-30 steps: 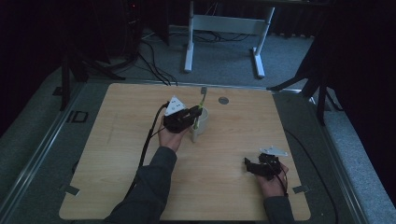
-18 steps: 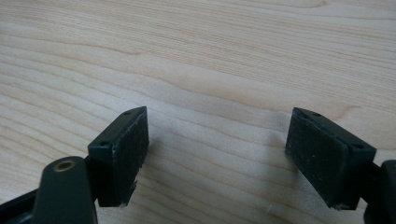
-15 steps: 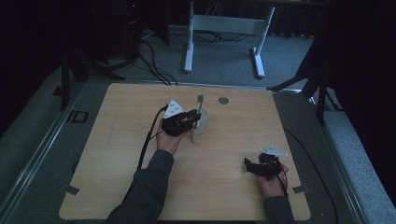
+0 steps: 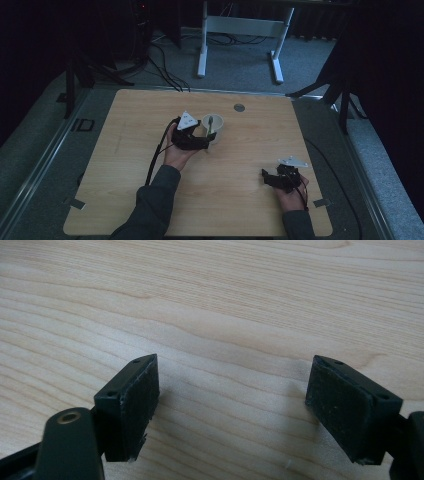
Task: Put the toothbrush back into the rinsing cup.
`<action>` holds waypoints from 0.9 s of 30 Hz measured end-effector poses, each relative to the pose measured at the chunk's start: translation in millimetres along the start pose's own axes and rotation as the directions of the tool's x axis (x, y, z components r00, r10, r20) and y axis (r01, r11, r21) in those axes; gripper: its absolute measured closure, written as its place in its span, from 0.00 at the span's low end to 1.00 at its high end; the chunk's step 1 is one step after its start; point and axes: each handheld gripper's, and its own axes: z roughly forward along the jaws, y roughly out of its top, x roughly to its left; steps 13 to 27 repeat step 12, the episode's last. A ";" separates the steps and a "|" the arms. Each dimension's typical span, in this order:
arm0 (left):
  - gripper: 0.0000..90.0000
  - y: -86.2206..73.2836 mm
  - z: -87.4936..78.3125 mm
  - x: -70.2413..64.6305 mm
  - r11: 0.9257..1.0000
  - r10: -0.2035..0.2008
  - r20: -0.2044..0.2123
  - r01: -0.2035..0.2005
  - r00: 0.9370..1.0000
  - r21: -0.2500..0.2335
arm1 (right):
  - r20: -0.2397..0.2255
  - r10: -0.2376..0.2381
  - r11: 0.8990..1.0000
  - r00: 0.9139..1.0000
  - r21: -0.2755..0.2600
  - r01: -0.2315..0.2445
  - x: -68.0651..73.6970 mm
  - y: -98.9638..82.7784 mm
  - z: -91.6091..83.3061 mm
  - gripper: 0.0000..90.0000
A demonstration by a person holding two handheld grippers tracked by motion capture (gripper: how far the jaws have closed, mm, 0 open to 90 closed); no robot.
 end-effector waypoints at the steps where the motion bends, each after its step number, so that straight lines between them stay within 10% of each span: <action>1: 0.25 -0.3 -0.6 0.3 1.000 -0.001 -0.001 0.001 1.000 0.001 | 0.000 0.000 1.000 1.000 0.000 0.000 0.0 0.0 0.0 0.23; 27: 0.23 -8.3 -22.7 0.4 1.000 0.000 -0.009 0.000 1.000 0.000 | -0.001 0.000 1.000 1.000 0.000 0.000 0.0 0.1 0.1 0.23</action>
